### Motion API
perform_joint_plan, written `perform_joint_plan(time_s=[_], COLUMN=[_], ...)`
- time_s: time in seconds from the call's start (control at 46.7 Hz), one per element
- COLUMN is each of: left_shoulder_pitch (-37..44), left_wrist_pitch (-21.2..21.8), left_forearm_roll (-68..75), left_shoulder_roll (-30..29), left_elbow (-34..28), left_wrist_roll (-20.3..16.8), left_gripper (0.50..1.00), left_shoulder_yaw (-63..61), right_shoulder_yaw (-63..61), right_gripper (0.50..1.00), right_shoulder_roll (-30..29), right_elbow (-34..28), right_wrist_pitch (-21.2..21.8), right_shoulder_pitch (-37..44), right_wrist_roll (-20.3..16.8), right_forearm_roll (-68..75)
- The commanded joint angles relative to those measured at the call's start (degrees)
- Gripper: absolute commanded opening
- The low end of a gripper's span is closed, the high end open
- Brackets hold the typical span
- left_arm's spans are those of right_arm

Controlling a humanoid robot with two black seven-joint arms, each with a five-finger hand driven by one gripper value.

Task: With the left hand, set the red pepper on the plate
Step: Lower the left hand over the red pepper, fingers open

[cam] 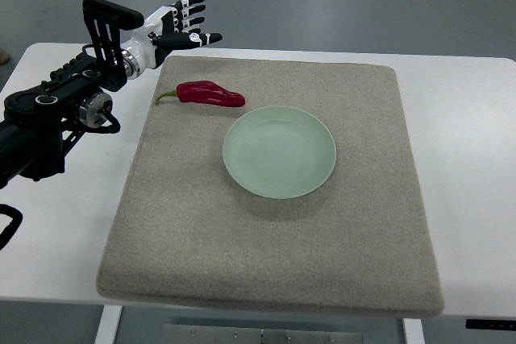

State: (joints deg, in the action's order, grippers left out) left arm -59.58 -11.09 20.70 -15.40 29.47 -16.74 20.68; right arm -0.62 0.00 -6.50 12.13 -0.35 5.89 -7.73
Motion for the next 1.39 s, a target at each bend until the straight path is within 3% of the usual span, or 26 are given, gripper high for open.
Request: perform_joint_plan(time_s=[0.0, 0.15, 0.685, 0.835, 0.877, 1.22, 1.37], left_shoulder_pitch=[-0.1, -1.8, -4.7, -5.3, -5.5, -5.4, -5.1], left_wrist_pitch=[-3.0, -3.4, -3.2, -3.0, -2.6, -0.7, 2.4], left_forearm_roll=[4.0, 14.5, 47.3, 55.0, 56.5, 61.9, 61.7], left_shoulder_roll=[-2.0, -5.8, -6.0, -6.0, -6.0, -5.5, -5.1], left_elbow=[1.5, 4.1, 7.8, 7.8, 8.0, 8.8, 8.6], left_wrist_roll=[1.0, 1.0, 0.7, 0.1, 0.0, -2.5, -2.6], left_gripper=[0.962, 0.958, 0.956, 0.928, 0.9, 0.894, 0.898], left_shoulder_yaw=[-2.2, -6.1, -6.6, -6.6, -6.6, -7.8, -9.4], right_shoulder_yaw=[0.0, 0.0, 0.1, 0.0, 0.0, 0.0, 0.0], right_gripper=[0.928, 0.928, 0.928, 0.928, 0.928, 0.928, 0.928], right_shoulder_roll=[0.0, 0.0, 0.0, 0.0, 0.0, 0.0, 0.0], right_elbow=[0.0, 0.1, 0.0, 0.0, 0.0, 0.1, 0.0], right_wrist_pitch=[0.0, 0.0, 0.0, 0.0, 0.0, 0.0, 0.0], right_shoulder_pitch=[0.0, 0.0, 0.0, 0.0, 0.0, -0.1, 0.0], right_wrist_roll=[0.0, 0.0, 0.0, 0.0, 0.0, 0.0, 0.0], right_forearm_roll=[0.0, 0.0, 0.0, 0.0, 0.0, 0.0, 0.0])
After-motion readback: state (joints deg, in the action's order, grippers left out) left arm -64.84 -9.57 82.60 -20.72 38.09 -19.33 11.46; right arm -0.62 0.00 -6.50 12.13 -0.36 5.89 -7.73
